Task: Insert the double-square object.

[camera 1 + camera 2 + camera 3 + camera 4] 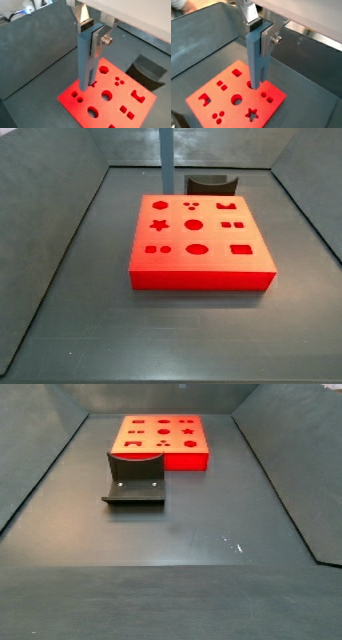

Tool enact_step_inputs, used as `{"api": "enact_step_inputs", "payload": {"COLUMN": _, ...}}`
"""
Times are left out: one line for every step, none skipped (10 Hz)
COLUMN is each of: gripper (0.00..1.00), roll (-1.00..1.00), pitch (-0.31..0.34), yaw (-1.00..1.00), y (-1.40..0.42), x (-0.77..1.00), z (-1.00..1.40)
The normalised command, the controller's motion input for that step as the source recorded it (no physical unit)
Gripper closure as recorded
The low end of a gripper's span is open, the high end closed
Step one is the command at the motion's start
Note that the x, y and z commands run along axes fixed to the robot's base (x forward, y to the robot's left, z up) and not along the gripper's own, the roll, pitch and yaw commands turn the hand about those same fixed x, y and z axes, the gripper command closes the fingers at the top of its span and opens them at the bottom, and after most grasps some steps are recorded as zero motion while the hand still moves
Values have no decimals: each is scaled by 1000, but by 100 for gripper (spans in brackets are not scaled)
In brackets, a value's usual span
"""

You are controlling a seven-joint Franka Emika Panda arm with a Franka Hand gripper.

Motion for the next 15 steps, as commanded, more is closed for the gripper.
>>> {"api": "enact_step_inputs", "payload": {"gripper": 100, "roll": 20, "pitch": 0, "yaw": -1000, "y": 14, "x": 66, "z": -137}}
{"api": "enact_step_inputs", "payload": {"gripper": 100, "roll": 19, "pitch": 0, "yaw": -1000, "y": 14, "x": 66, "z": -137}}
{"api": "enact_step_inputs", "payload": {"gripper": 100, "roll": 17, "pitch": 0, "yaw": -1000, "y": 17, "x": 66, "z": -137}}
{"api": "enact_step_inputs", "payload": {"gripper": 100, "roll": 29, "pitch": 0, "yaw": -1000, "y": 26, "x": 77, "z": -160}}
{"api": "enact_step_inputs", "payload": {"gripper": 100, "roll": 30, "pitch": 0, "yaw": -1000, "y": 29, "x": 80, "z": -160}}
{"api": "enact_step_inputs", "payload": {"gripper": 100, "roll": 36, "pitch": 0, "yaw": -1000, "y": 29, "x": 74, "z": -166}}
{"api": "enact_step_inputs", "payload": {"gripper": 100, "roll": 26, "pitch": -3, "yaw": -1000, "y": 26, "x": 69, "z": -149}}
{"api": "enact_step_inputs", "payload": {"gripper": 100, "roll": 0, "pitch": -7, "yaw": -1000, "y": 6, "x": 43, "z": -91}}
{"api": "enact_step_inputs", "payload": {"gripper": 100, "roll": 0, "pitch": 0, "yaw": -951, "y": 0, "x": 163, "z": -31}}
{"api": "enact_step_inputs", "payload": {"gripper": 100, "roll": 0, "pitch": -4, "yaw": -983, "y": 0, "x": 129, "z": -40}}
{"api": "enact_step_inputs", "payload": {"gripper": 100, "roll": 0, "pitch": 0, "yaw": -929, "y": 0, "x": 197, "z": -46}}
{"api": "enact_step_inputs", "payload": {"gripper": 100, "roll": 17, "pitch": 0, "yaw": -843, "y": 0, "x": 300, "z": -103}}
{"api": "enact_step_inputs", "payload": {"gripper": 100, "roll": 56, "pitch": -9, "yaw": -849, "y": 40, "x": 306, "z": -169}}
{"api": "enact_step_inputs", "payload": {"gripper": 100, "roll": 63, "pitch": -7, "yaw": -803, "y": 94, "x": 374, "z": -117}}
{"api": "enact_step_inputs", "payload": {"gripper": 100, "roll": 39, "pitch": 0, "yaw": -694, "y": 80, "x": 500, "z": -43}}
